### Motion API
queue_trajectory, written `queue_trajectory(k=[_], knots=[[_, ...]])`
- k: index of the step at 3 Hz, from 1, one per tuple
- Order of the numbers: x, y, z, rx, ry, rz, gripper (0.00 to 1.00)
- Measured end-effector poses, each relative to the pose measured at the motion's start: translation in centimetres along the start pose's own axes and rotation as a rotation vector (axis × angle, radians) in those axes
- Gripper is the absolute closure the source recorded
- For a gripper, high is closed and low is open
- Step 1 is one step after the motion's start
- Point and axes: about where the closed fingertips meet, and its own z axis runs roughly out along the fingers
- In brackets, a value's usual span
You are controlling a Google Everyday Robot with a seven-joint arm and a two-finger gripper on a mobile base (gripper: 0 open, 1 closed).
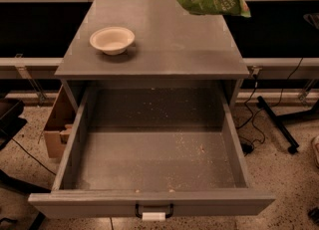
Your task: Place green rice chip bag into top drawer
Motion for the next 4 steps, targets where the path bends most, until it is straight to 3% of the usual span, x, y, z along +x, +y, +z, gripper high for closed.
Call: queue_trajectory(k=[1, 2, 3, 4], knots=[[1.2, 3.4, -4.8, -0.078, -0.034, -0.032, 1.00], [2.8, 8.7, -7.9, -0.155, -0.156, -0.076, 1.00], [3.3, 12.4, -8.3, -0.225, -0.277, -0.058, 1.00], [5.9, 17.6, -7.1, -0.335, -0.393, 0.025, 1.00]])
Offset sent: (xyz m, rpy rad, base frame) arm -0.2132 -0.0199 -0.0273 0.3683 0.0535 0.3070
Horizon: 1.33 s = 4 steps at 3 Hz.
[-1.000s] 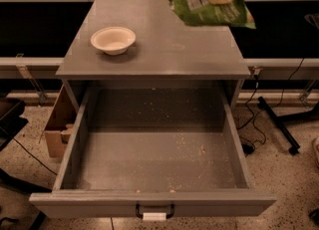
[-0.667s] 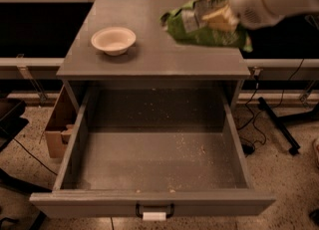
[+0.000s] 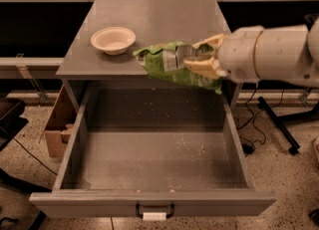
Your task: Place green rice chip bag into top drawer
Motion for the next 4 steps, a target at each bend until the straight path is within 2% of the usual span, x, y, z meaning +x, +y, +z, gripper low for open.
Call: queue_trajectory(k=[1, 2, 3, 4], knots=[[-1.6, 1.1, -1.0, -0.006, -0.079, 0.035, 1.00], [-1.7, 0.9, -1.0, -0.003, -0.071, 0.034, 1.00], [-1.4, 1.7, -0.5, -0.013, -0.043, 0.038, 1.00], [1.0, 5.2, 0.8, -0.072, 0.018, 0.077, 1.00]])
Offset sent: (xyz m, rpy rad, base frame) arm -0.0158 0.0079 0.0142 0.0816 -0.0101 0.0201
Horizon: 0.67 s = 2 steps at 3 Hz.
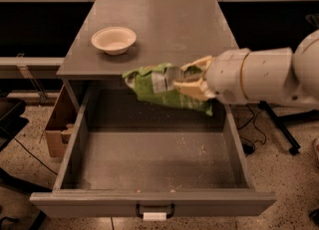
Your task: Place green rice chip bag into top drawer
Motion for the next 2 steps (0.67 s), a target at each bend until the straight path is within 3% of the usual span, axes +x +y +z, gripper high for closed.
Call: queue_trajectory(k=[1, 2], knots=[[5.2, 4.7, 3.7, -0.095, 0.046, 0.108, 1.00], [7.7, 6.8, 6.4, -0.145, 0.047, 0.170, 1.00]])
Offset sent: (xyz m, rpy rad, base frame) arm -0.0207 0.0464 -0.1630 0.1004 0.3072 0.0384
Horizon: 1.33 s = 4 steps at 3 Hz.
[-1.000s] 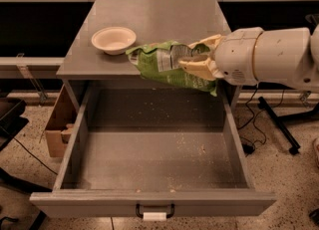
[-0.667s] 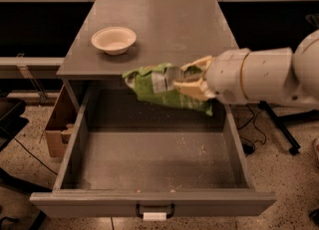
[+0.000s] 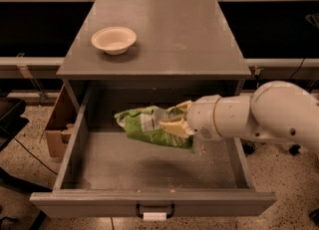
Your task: Place green rice chip bag into top drawer
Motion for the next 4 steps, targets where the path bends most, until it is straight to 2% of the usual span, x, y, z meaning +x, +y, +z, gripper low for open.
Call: queue_trajectory(k=[1, 2, 3, 4], knots=[[2.2, 1.9, 4.3, -0.062, -0.028, 0.086, 1.00], [3.3, 2.8, 6.6, -0.074, -0.042, 0.142, 1.00], [3.3, 2.8, 6.6, -0.071, -0.043, 0.142, 0.81], [3.3, 2.8, 6.6, -0.071, -0.043, 0.142, 0.58]])
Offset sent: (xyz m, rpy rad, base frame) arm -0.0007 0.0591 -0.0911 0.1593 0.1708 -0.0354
